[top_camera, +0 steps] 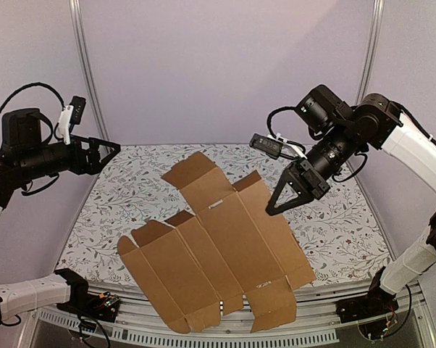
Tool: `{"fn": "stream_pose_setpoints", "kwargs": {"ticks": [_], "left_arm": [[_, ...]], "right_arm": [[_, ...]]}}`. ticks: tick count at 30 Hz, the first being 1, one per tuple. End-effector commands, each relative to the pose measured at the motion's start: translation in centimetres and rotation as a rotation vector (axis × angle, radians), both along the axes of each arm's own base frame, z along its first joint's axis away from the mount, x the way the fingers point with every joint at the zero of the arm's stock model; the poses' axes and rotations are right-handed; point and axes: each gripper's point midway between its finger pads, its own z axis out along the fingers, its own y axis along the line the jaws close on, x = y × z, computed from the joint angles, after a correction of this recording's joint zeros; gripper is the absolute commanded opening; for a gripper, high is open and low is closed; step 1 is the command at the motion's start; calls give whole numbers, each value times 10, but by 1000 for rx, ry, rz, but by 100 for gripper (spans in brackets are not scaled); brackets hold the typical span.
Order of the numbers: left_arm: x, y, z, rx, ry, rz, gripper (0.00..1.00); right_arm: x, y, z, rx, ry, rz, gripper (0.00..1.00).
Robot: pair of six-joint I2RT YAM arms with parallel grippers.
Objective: Fold the paper box
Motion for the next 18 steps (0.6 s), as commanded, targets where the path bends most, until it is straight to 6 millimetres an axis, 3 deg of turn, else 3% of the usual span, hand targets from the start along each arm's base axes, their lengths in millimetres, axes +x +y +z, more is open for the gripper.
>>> {"fn": "stream_pose_setpoints", "kwargs": {"ticks": [1, 6, 18], "left_arm": [[-1, -9, 4, -20, -2, -37, 99], [-2, -16, -5, -18, 31, -77, 100], [-3, -54, -52, 35, 156, -202, 100]], "right_arm": [[-1, -19, -56, -266, 43, 8, 0], [34, -27, -106, -493, -48, -63, 0], [106, -25, -142, -759, -456, -75, 0]]}}
